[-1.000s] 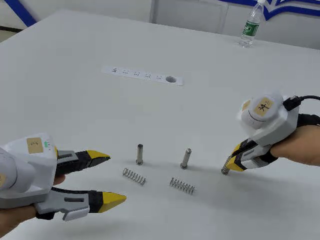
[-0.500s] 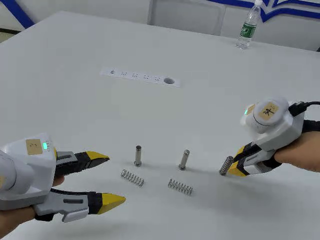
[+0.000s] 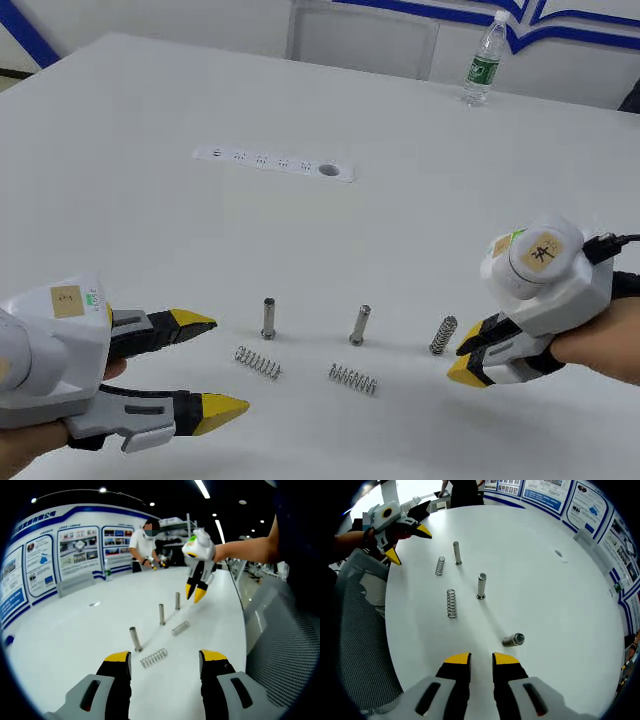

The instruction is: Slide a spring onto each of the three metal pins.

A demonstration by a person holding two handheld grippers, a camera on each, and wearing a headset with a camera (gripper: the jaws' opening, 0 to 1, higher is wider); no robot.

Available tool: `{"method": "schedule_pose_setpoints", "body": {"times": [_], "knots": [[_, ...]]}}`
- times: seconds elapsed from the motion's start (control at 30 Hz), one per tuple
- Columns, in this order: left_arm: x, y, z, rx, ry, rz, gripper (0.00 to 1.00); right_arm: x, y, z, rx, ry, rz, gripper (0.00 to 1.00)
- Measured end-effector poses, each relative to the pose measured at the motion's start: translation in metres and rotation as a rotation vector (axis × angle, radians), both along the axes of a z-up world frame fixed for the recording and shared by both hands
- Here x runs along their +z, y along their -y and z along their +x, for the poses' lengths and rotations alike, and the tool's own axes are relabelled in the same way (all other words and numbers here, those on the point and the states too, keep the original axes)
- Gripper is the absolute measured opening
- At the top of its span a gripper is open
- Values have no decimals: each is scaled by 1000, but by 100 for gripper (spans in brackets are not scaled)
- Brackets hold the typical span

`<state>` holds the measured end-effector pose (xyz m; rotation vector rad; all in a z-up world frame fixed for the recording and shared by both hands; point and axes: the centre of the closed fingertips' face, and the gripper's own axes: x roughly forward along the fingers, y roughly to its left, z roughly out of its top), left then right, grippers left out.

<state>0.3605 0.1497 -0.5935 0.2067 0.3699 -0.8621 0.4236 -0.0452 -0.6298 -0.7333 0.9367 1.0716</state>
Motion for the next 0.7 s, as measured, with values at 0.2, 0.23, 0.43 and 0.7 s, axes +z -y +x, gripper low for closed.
{"method": "schedule_pose_setpoints", "body": {"times": [0.2,0.23,0.43,0.7], "knots": [[1,1,0,-4,3,1,56,-1,-20,-11,39,-11,19,18],[1,1,0,-4,4,2,56,-1,-23,-11,44,-13,20,18],[2,-1,1,-2,6,2,56,-2,-43,-16,91,-19,26,18],[2,0,1,-2,4,2,55,-11,-64,-20,139,-30,26,18]]}}
